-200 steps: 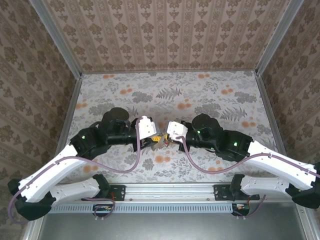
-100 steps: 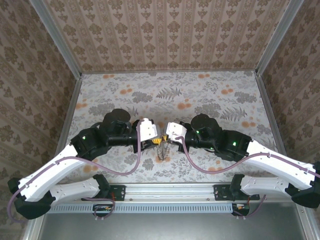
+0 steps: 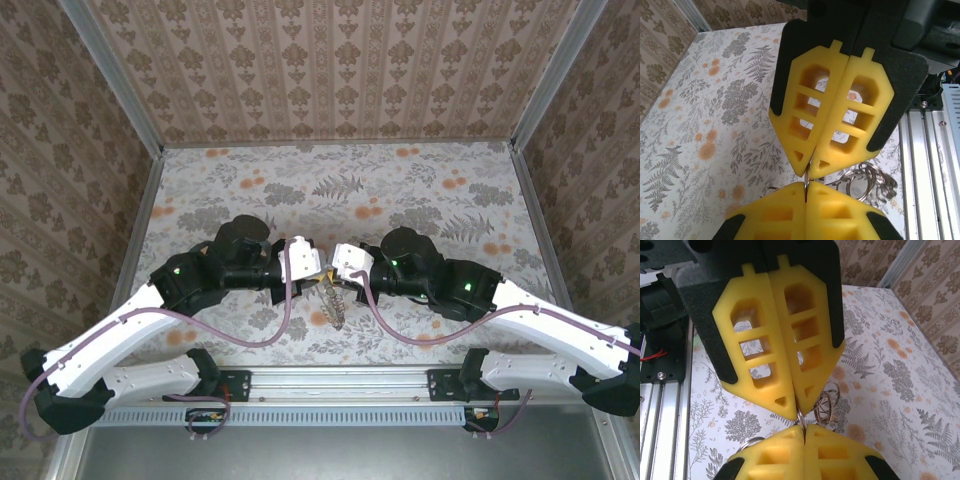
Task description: Put the keys on the keyring
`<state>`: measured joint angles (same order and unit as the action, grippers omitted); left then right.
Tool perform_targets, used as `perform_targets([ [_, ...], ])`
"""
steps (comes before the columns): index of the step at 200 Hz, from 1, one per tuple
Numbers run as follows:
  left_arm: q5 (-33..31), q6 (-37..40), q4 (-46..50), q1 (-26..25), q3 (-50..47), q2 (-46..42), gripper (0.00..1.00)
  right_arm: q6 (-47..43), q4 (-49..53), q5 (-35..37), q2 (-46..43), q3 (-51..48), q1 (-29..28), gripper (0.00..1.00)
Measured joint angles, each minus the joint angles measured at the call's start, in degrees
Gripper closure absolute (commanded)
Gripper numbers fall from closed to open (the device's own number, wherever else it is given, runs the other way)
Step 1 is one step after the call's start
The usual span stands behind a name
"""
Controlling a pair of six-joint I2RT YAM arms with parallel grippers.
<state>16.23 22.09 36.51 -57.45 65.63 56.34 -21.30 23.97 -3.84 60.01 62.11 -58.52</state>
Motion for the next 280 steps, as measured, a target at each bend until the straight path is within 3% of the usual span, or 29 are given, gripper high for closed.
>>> perform_targets([
  [37,0.24,0.0,-0.02,0.0,0.0,-0.02,1.0,0.02,-0.39,-0.46,-0.55,-0.52,0.0,1.0],
  [57,0.48,-0.02,-0.04,-0.02,0.0,-0.02,0.89,0.02,-0.59,-0.85,-0.92,-0.83,0.02,1.0],
  [82,0.46,-0.17,-0.07,-0.02,0.0,0.09,0.88,0.02,-0.63,-1.09,-0.92,-0.83,0.02,1.0],
  [101,0.57,-0.2,-0.04,-0.02,0.0,0.2,1.0,0.02,-0.61,-1.09,-0.92,-0.83,0.04,1.0],
  [144,1.31,-0.39,-0.09,0.0,-0.02,0.07,1.0,0.02,-1.05,-1.33,-1.38,-1.33,0.09,1.0],
  [188,4.96,-1.51,-2.43,1.01,-1.46,-2.51,1.0,0.35,-3.43,-2.78,-1.79,-1.57,0.04,0.82],
  [280,12.11,-4.39,-6.84,3.74,-4.85,-5.79,1.0,0.72,-5.51,-4.52,-1.79,-1.77,-0.15,0.78],
])
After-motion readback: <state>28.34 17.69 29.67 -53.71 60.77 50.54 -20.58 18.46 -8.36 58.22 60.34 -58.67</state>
